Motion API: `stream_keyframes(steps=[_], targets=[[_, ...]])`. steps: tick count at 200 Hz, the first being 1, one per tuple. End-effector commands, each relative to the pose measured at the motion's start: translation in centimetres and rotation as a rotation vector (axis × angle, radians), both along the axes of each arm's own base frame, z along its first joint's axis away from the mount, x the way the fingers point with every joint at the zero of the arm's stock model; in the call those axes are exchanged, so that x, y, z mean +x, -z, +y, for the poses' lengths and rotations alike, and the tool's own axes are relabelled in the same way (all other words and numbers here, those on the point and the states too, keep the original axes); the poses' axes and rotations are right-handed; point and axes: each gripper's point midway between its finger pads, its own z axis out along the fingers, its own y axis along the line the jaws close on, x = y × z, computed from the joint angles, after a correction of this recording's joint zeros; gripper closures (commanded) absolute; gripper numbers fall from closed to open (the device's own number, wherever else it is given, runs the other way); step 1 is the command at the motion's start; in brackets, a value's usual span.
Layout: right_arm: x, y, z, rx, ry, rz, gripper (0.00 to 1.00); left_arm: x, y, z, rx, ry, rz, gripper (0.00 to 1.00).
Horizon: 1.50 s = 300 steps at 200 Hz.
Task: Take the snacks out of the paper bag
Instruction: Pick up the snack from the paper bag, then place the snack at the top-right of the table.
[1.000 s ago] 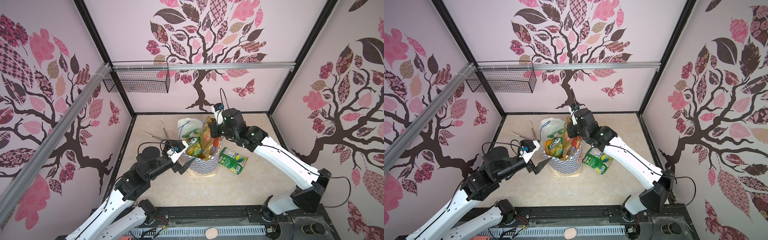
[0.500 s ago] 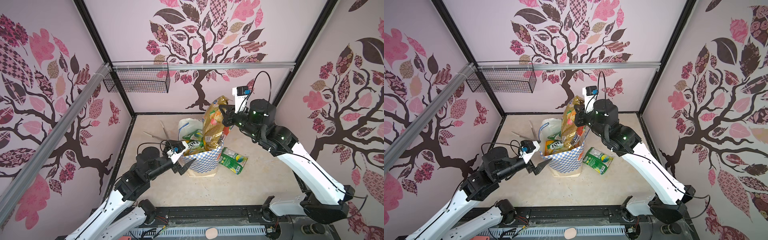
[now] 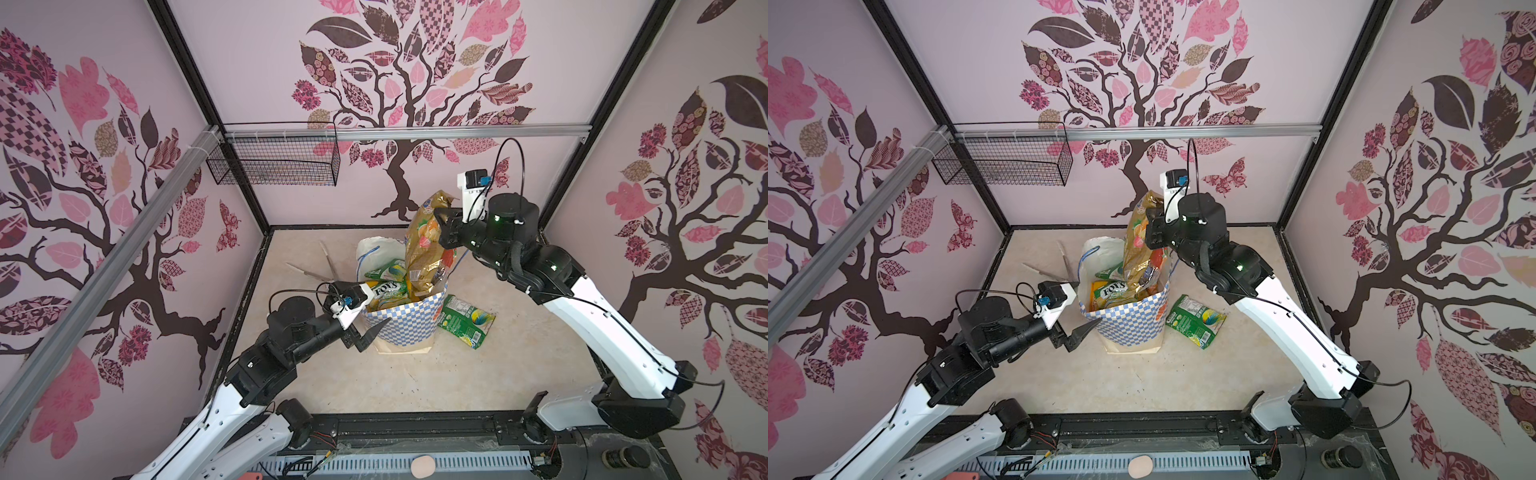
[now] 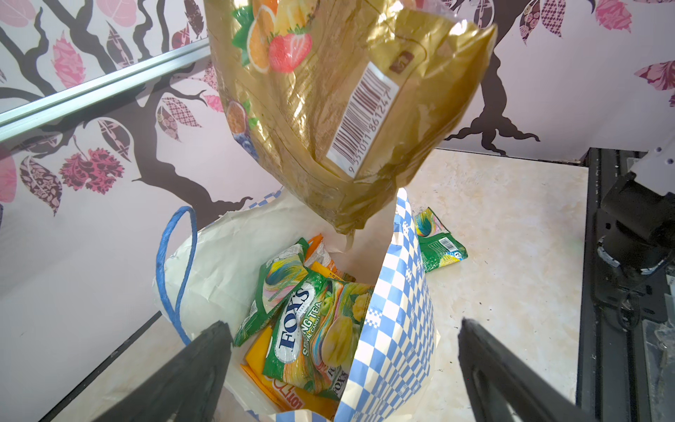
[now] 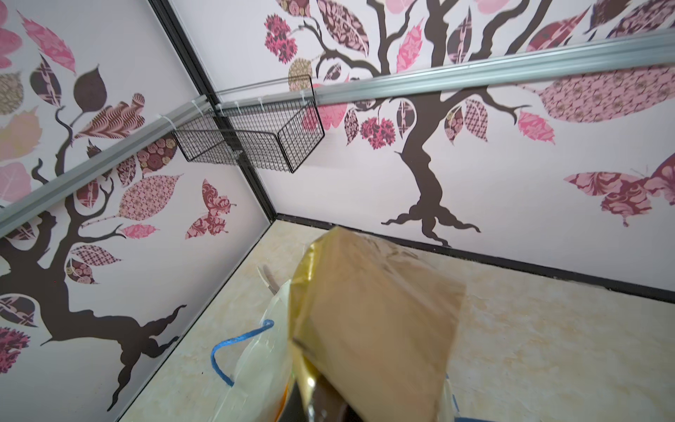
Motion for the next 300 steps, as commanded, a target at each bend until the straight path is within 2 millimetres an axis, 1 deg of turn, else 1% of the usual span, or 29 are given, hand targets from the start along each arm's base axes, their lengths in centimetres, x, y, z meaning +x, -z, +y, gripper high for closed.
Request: stream_keyframes(steps=[1, 12, 33, 61, 81, 106, 120, 139, 162, 179, 188, 211, 222, 231, 247, 271, 286, 300], targets=[[-3.4, -11.0, -4.4, 0.217, 0.057, -0.251, 1.00, -1.2, -0.2, -1.4, -0.044, 0.104, 0.018, 0.01], [-4.3, -12.0, -5.8, 0.233, 0.082, -0.274, 1.00, -1.9, -0.5, -2.0, -0.069, 0.148, 0.025, 0.01], [-6.7, -13.8, -8.3, 0.275, 0.098, -0.309, 1.00, -2.2, -0.4, -2.7, -0.084, 0.172, 0.047, 0.01], [-9.2, -14.4, -11.7, 0.301, 0.152, -0.315, 1.00, -2.0, 0.1, -3.3, -0.074, 0.179, 0.075, 0.02], [-10.6, -13.8, -14.7, 0.297, 0.236, -0.320, 1.00, -1.9, 0.3, -3.2, -0.063, 0.173, 0.071, 0.02], [-11.7, -12.2, -17.9, 0.263, 0.346, -0.313, 1.00, -1.6, 0.6, -2.8, -0.039, 0.146, 0.050, 0.02], [-11.9, -10.9, -19.1, 0.238, 0.396, -0.296, 1.00, -1.6, 0.7, -2.7, -0.027, 0.146, 0.043, 0.02], [-11.8, -8.8, -19.7, 0.211, 0.435, -0.264, 1.00, -2.4, 0.8, -3.2, -0.029, 0.199, 0.049, 0.02], [-10.8, -5.4, -19.6, 0.172, 0.475, -0.213, 1.00, -3.1, 1.1, -4.0, -0.033, 0.267, 0.077, 0.02], [-9.4, -2.7, -19.1, 0.120, 0.515, -0.181, 1.00, -3.4, 1.2, -4.5, -0.040, 0.297, 0.096, 0.02], [-8.6, -1.2, -18.8, 0.079, 0.544, -0.166, 1.00, -3.6, 1.2, -4.6, -0.044, 0.308, 0.101, 0.02], [-6.4, 1.8, -18.5, -0.029, 0.617, -0.150, 1.00, -3.8, 1.3, -4.8, -0.049, 0.324, 0.112, 0.02], [-5.1, 3.3, -18.5, -0.048, 0.633, -0.126, 1.00, -3.8, 1.2, -4.8, -0.048, 0.323, 0.111, 0.02], [-3.9, 4.7, -18.6, -0.024, 0.622, -0.081, 1.00, -3.6, 1.3, -4.7, -0.046, 0.316, 0.112, 0.02], [-1.5, 7.5, -19.4, 0.036, 0.605, 0.013, 1.00, -3.1, 1.4, -4.5, -0.040, 0.281, 0.108, 0.01], [1.6, 11.8, -21.6, 0.091, 0.640, 0.121, 1.00, -2.6, 1.5, -4.2, -0.033, 0.251, 0.099, 0.01], [2.8, 13.6, -23.3, 0.089, 0.699, 0.148, 1.00, -2.5, 1.4, -4.1, -0.034, 0.241, 0.091, 0.01], [3.6, 14.9, -25.3, 0.101, 0.778, 0.173, 1.00, -2.5, 1.4, -4.0, -0.034, 0.232, 0.087, 0.01]])
